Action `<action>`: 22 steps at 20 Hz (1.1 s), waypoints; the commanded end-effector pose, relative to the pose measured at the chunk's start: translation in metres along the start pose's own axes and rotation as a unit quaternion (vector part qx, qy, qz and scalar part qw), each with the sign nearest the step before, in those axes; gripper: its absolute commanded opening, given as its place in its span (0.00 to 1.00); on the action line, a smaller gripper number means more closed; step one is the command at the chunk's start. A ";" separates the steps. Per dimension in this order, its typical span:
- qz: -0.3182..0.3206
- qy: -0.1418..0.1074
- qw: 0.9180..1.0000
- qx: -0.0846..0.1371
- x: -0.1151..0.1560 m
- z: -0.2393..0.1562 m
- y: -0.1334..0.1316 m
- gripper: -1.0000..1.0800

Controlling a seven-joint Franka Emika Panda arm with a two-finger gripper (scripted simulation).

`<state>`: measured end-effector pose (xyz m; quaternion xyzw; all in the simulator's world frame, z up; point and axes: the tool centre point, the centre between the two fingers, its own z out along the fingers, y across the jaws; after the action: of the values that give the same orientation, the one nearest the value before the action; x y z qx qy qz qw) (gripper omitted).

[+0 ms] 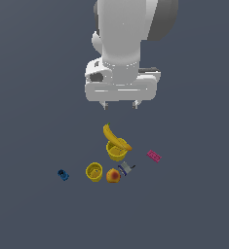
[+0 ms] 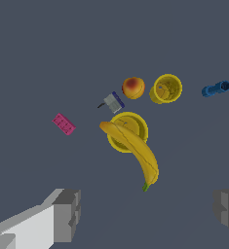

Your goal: Pick up a designated object from a clutter of objects.

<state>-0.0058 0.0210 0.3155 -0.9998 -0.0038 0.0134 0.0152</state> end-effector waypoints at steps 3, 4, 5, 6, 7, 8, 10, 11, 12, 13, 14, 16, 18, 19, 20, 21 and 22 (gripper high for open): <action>-0.001 0.000 1.000 0.000 0.001 0.000 0.000 0.96; -0.003 0.001 1.000 0.000 0.002 0.000 0.001 0.96; -0.005 0.001 1.000 -0.001 0.003 0.000 0.001 0.96; -0.008 0.002 1.000 -0.001 0.005 0.000 0.002 0.96; -0.011 0.003 1.000 -0.002 0.006 0.000 0.002 0.96; -0.014 0.004 1.000 -0.002 0.007 -0.001 0.003 0.96; -0.019 0.004 1.000 -0.003 0.008 -0.002 0.003 0.96; -0.021 0.005 1.000 -0.003 0.008 -0.002 0.003 0.96; -0.022 0.005 1.000 -0.003 0.008 -0.002 0.003 0.96; -0.022 0.005 1.000 -0.003 0.008 -0.002 0.003 0.96; -0.021 0.005 1.000 -0.003 0.008 -0.002 0.003 0.96; -0.018 0.005 1.000 -0.003 0.009 -0.001 0.003 0.96; -0.012 0.005 1.000 -0.002 0.011 0.001 0.004 0.96; -0.009 0.005 1.000 -0.002 0.013 0.003 0.005 0.96; -0.005 0.005 1.000 -0.002 0.015 0.005 0.006 0.96; 0.000 0.005 1.000 -0.001 0.018 0.007 0.007 0.96; 0.006 0.005 1.000 -0.001 0.020 0.010 0.009 0.96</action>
<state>0.0112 0.0145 0.3089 -0.9999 -0.0051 0.0081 0.0138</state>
